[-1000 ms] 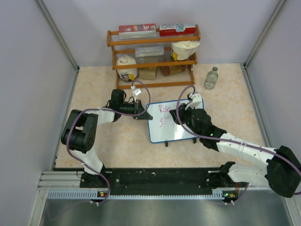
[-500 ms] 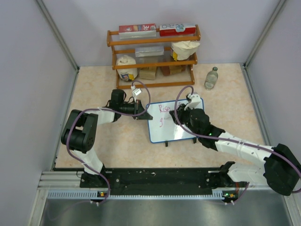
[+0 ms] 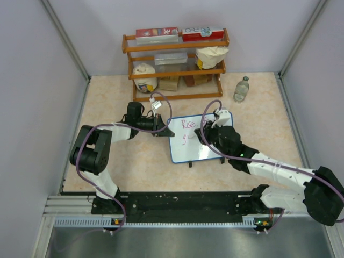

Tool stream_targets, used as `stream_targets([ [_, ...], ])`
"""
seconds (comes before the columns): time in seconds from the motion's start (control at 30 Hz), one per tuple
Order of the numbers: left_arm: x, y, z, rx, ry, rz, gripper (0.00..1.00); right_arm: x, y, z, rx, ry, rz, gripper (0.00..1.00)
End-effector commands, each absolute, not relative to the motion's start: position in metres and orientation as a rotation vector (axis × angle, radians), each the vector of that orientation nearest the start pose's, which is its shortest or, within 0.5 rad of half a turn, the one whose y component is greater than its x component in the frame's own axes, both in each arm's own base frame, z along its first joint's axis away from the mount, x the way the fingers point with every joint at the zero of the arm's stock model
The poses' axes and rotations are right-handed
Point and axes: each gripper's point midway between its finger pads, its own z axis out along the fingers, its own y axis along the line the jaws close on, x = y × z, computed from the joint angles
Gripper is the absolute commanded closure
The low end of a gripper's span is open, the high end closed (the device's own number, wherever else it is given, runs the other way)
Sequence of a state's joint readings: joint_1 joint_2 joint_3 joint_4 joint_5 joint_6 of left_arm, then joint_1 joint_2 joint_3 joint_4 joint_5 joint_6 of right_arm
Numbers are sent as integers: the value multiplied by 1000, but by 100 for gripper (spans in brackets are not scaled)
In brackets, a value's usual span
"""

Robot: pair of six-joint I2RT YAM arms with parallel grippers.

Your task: Write a sentence on the whiteboard

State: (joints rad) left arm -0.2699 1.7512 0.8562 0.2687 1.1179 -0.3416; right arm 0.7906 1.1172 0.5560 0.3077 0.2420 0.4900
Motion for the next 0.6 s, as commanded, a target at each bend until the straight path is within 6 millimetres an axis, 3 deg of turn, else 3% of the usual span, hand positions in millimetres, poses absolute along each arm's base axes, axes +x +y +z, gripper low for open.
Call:
stream_targets([
  [0.0, 300, -247, 79, 579, 2170, -1430, 100, 282, 249, 178, -112, 1849, 680, 100],
  [0.2, 301, -247, 79, 576, 2170, -1430, 100, 282, 248, 187, -102, 1830, 691, 100],
  [0.43, 301, -248, 78, 577, 2170, -1431, 100, 287, 250, 228, -75, 1735, 748, 100],
  [0.57, 300, -248, 79, 579, 2169, -1435, 100, 293, 251, 241, -70, 1707, 749, 100],
])
